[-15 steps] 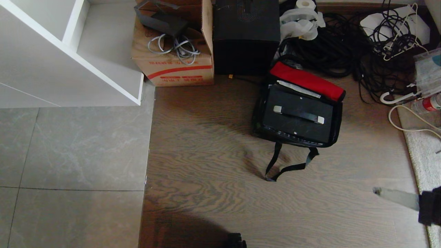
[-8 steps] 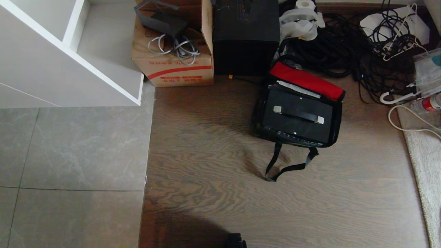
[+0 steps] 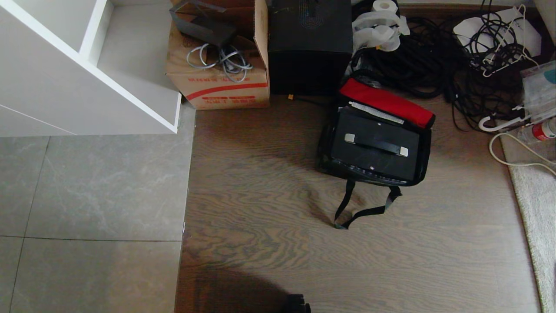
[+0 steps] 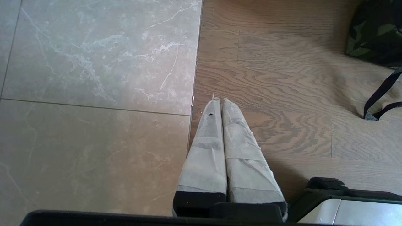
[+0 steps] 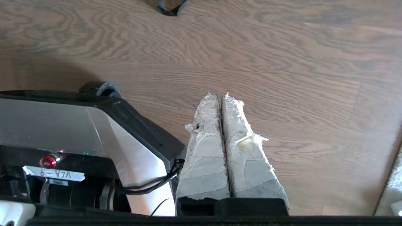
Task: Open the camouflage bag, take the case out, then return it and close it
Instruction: Grip the handle
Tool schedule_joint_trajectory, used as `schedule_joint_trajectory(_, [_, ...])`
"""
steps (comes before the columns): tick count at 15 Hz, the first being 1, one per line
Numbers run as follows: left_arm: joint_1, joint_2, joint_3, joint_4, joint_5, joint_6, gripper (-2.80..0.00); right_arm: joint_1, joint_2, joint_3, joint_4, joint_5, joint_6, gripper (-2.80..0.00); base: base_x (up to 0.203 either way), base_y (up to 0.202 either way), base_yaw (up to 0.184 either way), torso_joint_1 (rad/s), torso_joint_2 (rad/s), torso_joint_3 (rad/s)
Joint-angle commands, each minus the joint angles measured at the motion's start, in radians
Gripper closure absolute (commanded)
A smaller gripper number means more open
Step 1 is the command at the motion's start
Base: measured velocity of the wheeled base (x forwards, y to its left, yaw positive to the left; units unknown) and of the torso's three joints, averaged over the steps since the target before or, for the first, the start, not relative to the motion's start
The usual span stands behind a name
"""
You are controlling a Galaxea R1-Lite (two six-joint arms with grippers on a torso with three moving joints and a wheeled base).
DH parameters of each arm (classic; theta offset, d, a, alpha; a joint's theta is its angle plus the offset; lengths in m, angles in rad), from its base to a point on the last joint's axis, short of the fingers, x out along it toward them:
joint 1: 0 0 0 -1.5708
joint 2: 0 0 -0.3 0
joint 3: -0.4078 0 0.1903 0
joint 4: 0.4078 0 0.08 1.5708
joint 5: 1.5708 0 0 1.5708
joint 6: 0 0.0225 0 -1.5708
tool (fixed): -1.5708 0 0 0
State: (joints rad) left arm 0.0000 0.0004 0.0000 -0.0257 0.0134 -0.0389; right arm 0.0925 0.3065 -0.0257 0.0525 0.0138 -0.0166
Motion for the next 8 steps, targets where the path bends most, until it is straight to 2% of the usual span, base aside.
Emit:
schedule_joint_trajectory(1, [0.001,0.000,0.009,0.000,0.000,-0.001,0.00,-0.030,0.042,0.001,0.000,0.002,0.007,0.00,0.000,0.000,0.000,0.000,0.00,0.000])
schedule_joint_trajectory(8, [0.000,0.001,0.009,0.000,0.000,-0.001,0.00,-0.041,-0.007,0.002,0.003,0.000,0.030,0.00,0.000,0.000,0.000,0.000,0.00,0.000])
